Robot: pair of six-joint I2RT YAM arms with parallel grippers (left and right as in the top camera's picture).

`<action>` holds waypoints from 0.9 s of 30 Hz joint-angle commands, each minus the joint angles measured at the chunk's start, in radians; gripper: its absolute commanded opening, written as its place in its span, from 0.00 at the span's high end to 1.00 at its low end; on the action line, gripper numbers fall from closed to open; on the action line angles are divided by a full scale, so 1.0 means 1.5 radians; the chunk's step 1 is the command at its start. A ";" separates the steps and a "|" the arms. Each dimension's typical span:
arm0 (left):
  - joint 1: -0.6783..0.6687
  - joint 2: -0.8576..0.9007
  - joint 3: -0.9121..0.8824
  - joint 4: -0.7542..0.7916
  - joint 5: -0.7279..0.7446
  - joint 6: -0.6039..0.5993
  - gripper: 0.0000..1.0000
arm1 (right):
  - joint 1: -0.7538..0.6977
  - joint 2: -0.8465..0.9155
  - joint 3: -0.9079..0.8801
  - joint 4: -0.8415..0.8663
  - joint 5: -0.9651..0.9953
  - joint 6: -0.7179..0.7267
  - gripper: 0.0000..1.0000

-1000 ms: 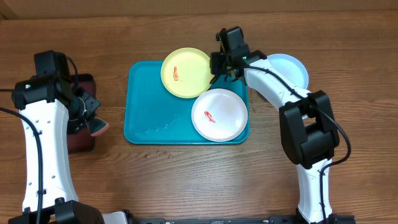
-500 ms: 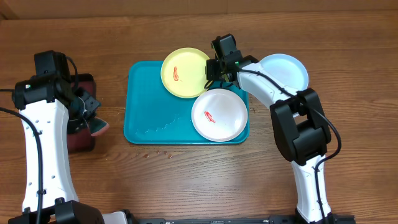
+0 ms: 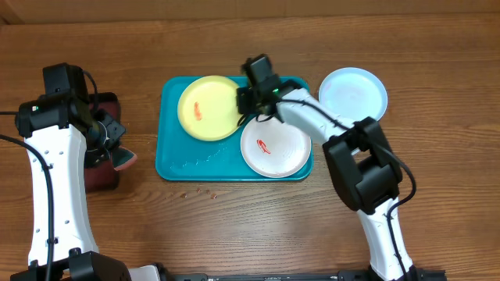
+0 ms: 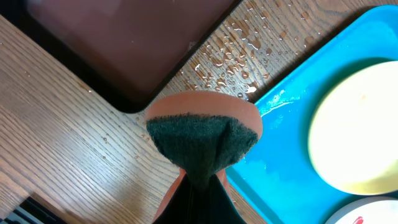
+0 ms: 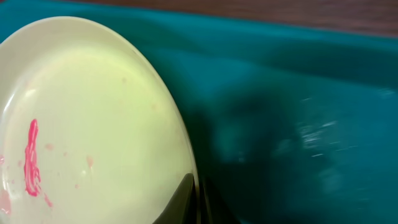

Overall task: Clean dirty plates on tray and stack at the side
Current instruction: 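Reach the right gripper back to the yellow plate rim, then grip the yellow plate rim with the right gripper and pull it left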

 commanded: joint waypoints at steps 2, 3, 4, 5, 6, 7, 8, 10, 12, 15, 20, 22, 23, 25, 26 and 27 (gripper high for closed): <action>0.002 0.001 -0.002 0.002 0.003 0.020 0.96 | 0.041 0.005 0.005 -0.012 -0.006 0.016 0.96; 0.002 0.001 -0.002 0.002 0.003 0.020 0.96 | 0.045 0.005 0.005 -0.018 -0.006 0.016 0.96; 0.002 0.001 -0.002 0.002 0.003 0.020 0.96 | 0.050 0.005 0.005 -0.030 -0.006 0.016 0.96; 0.002 0.001 -0.003 0.002 0.003 0.020 0.96 | 0.053 0.005 0.005 -0.041 -0.006 0.016 0.96; 0.002 0.001 -0.003 0.002 0.003 0.020 0.96 | 0.058 0.005 0.005 -0.056 -0.006 0.016 0.96; 0.002 0.001 -0.003 0.002 0.003 0.020 0.96 | 0.062 0.005 0.005 -0.070 -0.006 0.015 0.96; 0.002 0.001 -0.003 0.002 0.003 0.020 0.96 | 0.065 0.005 0.005 -0.080 -0.006 0.015 0.96; 0.002 0.001 -0.003 0.003 0.003 0.020 0.96 | 0.070 0.005 0.003 -0.098 -0.006 0.015 0.96; 0.002 0.001 -0.003 0.002 0.004 0.020 0.96 | 0.073 0.005 0.003 -0.113 -0.006 0.015 0.96; 0.001 0.001 -0.003 0.003 0.013 0.027 0.95 | 0.072 0.005 0.003 -0.134 -0.006 0.015 0.96; -0.012 0.001 -0.003 0.023 0.072 0.096 0.96 | 0.073 0.005 0.003 -0.170 -0.007 0.015 0.96; -0.016 0.001 -0.003 0.029 0.064 0.095 0.96 | 0.072 0.005 0.003 -0.184 -0.007 0.016 0.96; -0.015 0.001 -0.003 0.034 0.056 0.093 0.96 | 0.072 0.005 0.003 -0.191 -0.007 0.016 0.96; -0.013 0.001 -0.003 0.046 0.019 0.038 0.96 | 0.072 0.005 0.003 -0.212 -0.011 0.016 0.96; -0.007 0.002 -0.003 0.064 -0.019 -0.027 0.96 | 0.072 0.005 0.003 -0.225 -0.018 0.016 0.96; -0.003 0.002 -0.003 0.078 -0.026 -0.036 0.96 | 0.072 0.005 0.003 -0.231 -0.023 0.016 0.96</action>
